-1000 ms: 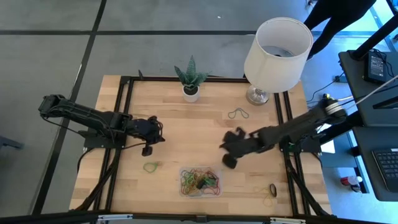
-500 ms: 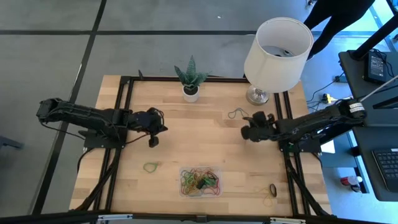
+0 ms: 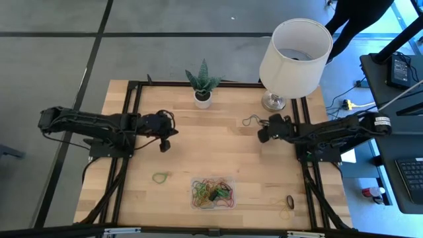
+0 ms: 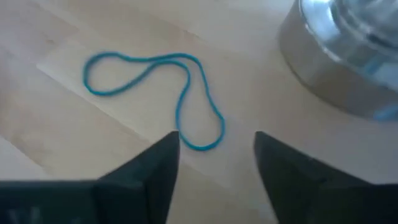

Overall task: Pick and place rubber bands into bin
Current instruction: Put the blue rubber band into the transparent bin

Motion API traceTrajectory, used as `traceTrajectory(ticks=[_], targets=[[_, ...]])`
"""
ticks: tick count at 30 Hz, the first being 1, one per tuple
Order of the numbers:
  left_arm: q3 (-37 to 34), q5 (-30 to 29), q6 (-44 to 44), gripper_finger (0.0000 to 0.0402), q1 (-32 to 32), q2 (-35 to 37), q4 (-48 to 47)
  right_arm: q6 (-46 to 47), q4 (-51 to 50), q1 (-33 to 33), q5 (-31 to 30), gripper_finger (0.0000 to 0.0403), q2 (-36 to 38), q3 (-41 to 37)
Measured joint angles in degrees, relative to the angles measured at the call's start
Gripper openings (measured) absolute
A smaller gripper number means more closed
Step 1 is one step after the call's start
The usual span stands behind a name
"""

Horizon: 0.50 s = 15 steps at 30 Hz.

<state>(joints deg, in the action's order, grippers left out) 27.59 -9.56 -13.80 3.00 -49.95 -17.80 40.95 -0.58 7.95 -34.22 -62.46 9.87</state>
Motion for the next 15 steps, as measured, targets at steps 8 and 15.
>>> traceTrajectory(ticks=[8, 15], targets=[[0.0, 0.0, 0.0, 0.0003, 1.4, 0.0, 0.2, -16.2, 3.2, 10.7, 12.0, 0.0265, -2.6, -0.1], [0.0, 0.0, 0.0, 0.0003, 1.7, 0.0, 2.5, -23.2, 14.8, 17.2, 19.5, 0.0250, -10.9, 0.2]])
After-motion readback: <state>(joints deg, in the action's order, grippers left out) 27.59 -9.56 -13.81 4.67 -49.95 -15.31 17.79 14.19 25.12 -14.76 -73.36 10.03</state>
